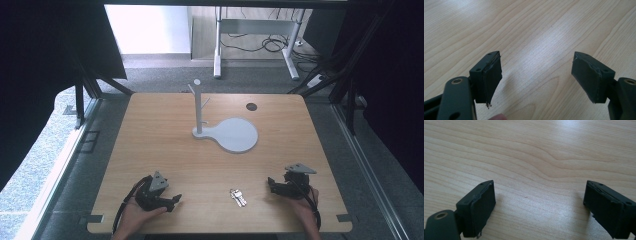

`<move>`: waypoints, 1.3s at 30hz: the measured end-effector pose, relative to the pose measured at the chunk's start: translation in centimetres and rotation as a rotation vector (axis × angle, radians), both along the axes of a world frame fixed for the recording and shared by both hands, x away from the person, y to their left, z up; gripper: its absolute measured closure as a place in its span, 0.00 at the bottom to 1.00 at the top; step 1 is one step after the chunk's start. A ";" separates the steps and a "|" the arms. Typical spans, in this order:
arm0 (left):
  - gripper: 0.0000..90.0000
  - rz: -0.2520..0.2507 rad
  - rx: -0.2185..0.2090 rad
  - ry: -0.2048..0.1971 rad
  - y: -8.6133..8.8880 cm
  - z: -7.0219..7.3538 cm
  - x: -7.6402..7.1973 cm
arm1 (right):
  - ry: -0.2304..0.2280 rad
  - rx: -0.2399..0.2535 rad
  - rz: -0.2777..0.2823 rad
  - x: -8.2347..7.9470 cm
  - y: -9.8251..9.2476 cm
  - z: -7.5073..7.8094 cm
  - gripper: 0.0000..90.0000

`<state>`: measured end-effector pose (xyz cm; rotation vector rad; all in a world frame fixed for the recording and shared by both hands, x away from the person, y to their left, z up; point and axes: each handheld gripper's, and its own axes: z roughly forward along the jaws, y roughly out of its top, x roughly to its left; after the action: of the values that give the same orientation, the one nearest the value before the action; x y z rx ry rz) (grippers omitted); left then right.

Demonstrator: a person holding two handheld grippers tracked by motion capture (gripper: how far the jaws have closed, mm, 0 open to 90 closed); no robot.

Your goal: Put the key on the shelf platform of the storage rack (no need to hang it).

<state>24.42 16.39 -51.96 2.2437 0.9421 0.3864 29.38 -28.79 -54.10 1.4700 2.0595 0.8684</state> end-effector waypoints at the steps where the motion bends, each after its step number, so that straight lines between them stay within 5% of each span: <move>1: 0.27 0.000 0.000 0.000 0.0 0.0 0.0 | -0.001 0.001 0.002 0.0 0.0 0.0 0.13; 15: 0.27 0.004 0.001 0.005 -0.1 -0.1 -0.1 | -0.013 -0.006 0.033 -0.8 0.0 0.8 0.31; 17: 0.27 0.004 -0.005 0.002 0.0 0.1 -0.2 | -0.049 0.041 0.090 -1.3 0.3 2.0 0.39; 20: 0.27 0.009 -0.005 0.005 0.1 0.0 -0.2 | -0.056 0.029 0.128 -1.4 1.1 3.2 0.41; 29: 0.27 -0.011 -0.006 0.009 -0.2 -0.1 -0.3 | 0.017 -0.078 0.324 -1.0 4.3 7.0 0.50; 39: 0.27 0.006 -0.025 0.000 0.4 0.4 -0.3 | 0.075 -0.053 0.441 0.0 6.9 9.5 0.55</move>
<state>24.09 16.78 -51.59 2.2182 0.9492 0.3758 29.43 -21.92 -44.63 1.0467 2.4926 0.9197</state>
